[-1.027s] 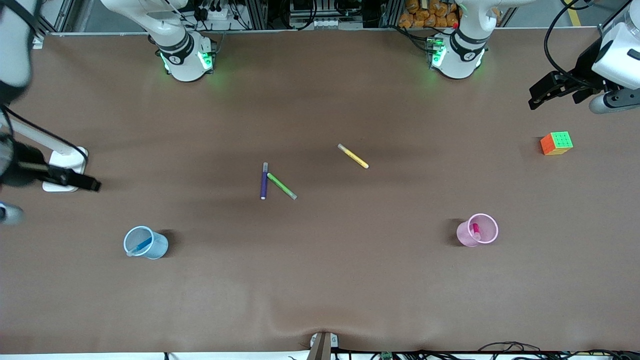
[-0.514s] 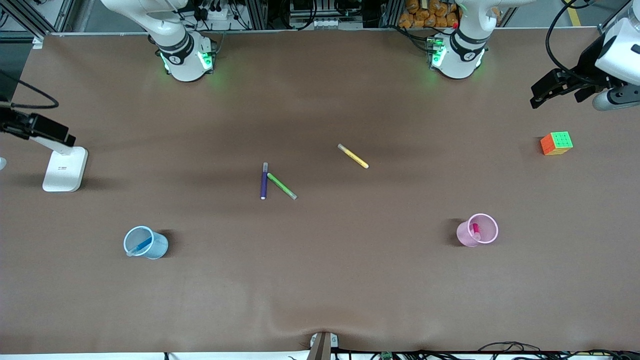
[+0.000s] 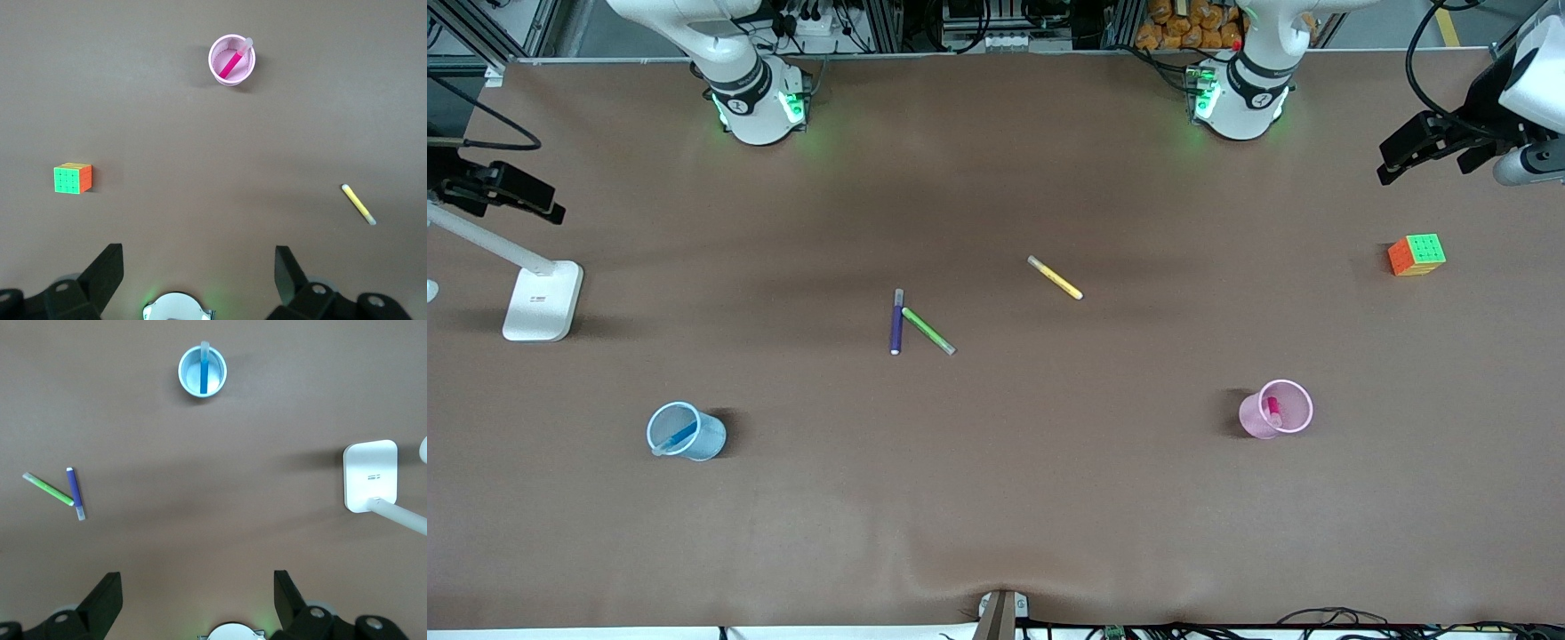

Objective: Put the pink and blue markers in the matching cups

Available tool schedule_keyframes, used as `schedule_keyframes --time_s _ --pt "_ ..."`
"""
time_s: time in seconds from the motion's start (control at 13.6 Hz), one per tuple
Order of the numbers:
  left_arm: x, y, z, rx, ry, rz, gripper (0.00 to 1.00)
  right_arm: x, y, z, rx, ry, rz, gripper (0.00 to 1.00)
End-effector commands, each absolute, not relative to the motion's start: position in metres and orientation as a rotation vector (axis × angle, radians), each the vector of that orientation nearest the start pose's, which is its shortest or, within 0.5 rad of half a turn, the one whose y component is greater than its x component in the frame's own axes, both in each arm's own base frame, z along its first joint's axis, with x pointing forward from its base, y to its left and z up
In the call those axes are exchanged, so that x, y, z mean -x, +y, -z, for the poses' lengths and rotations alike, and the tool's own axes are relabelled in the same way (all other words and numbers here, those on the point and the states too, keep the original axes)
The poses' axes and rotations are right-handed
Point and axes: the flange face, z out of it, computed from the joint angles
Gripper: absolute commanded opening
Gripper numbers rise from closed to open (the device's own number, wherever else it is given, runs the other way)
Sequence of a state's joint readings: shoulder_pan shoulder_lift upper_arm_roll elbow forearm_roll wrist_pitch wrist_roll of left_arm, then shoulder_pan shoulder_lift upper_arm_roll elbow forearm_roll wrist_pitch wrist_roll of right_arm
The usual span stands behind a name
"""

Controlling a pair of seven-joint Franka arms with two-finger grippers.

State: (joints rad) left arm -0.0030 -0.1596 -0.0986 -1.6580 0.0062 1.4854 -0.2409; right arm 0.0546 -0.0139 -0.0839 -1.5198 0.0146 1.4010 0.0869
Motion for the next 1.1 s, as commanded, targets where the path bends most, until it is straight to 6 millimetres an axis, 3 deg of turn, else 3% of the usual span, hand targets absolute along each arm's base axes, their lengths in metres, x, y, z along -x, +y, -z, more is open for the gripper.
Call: schedule_keyframes --time_s 0.0,0.22,0.29,0.37,0.59,1.03 --pt "-0.487 -0.053 -0.666 3.103 -0.212 -0.02 1.0 -0.524 -0.01 -0.633 3.127 0.09 -0.18 1.0" --pt "-0.487 -0.053 -0.671 3.107 -0.214 -0.006 1.0 -0.55 -0.007 -0.636 3.146 0.037 -0.135 1.0" --pt "-0.488 -0.054 -0.671 3.115 -0.215 -0.006 1.0 -0.559 -0.011 -0.648 3.168 0.041 -0.095 1.0" --pt "-0.489 -0.052 -0.67 3.118 -0.222 -0.012 1.0 -0.559 -0.01 -0.665 3.165 0.041 -0.042 1.0" --pt "-0.489 -0.053 -0.67 3.118 -0.22 -0.012 1.0 -0.554 -0.009 -0.666 3.112 -0.083 -0.06 1.0" --pt "-0.488 -0.055 -0.67 3.118 -0.191 -0.031 1.0 -0.554 -0.008 -0.662 3.092 -0.083 -0.079 1.0"
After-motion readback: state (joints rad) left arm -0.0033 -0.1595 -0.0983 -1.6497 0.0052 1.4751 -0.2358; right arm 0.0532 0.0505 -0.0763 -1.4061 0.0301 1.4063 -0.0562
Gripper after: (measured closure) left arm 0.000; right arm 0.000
